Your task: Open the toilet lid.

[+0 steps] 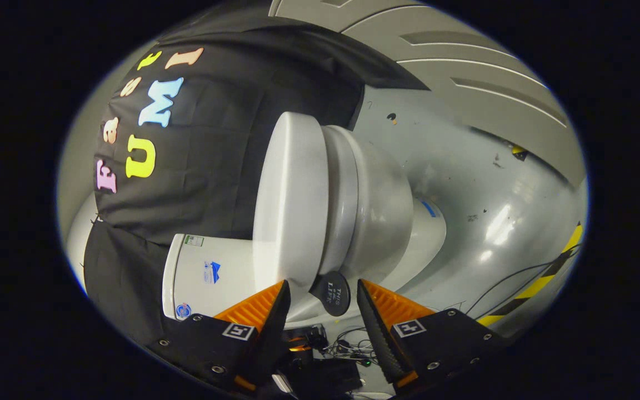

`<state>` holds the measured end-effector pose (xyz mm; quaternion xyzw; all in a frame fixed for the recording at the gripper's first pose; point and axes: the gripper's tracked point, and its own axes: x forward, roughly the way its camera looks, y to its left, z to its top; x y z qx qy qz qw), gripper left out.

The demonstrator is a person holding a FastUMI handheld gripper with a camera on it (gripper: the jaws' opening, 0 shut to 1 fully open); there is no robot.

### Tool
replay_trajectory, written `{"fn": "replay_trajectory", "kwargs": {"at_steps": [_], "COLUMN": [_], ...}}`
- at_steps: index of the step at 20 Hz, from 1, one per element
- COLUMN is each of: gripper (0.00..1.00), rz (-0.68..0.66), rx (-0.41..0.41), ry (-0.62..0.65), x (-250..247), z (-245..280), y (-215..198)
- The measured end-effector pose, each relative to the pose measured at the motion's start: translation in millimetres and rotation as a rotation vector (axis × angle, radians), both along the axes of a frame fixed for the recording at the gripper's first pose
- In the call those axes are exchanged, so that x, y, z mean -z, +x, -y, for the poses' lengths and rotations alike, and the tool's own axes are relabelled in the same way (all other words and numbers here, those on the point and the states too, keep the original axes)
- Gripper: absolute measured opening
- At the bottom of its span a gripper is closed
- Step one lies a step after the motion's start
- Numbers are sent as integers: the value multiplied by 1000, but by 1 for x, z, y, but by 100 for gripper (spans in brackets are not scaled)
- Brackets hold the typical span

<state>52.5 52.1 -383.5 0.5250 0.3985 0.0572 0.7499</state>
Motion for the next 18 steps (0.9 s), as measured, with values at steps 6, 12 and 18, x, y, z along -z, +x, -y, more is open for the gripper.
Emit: {"fn": "replay_trajectory", "kwargs": {"at_steps": [6, 12, 18], "gripper": [40, 7, 0], "rz": [-51, -66, -77], "rx": [29, 90, 95], "ry": [80, 233, 218], "x": [14, 9, 7], "z": [-2, -6, -8], "y": [-1, 1, 0]}}
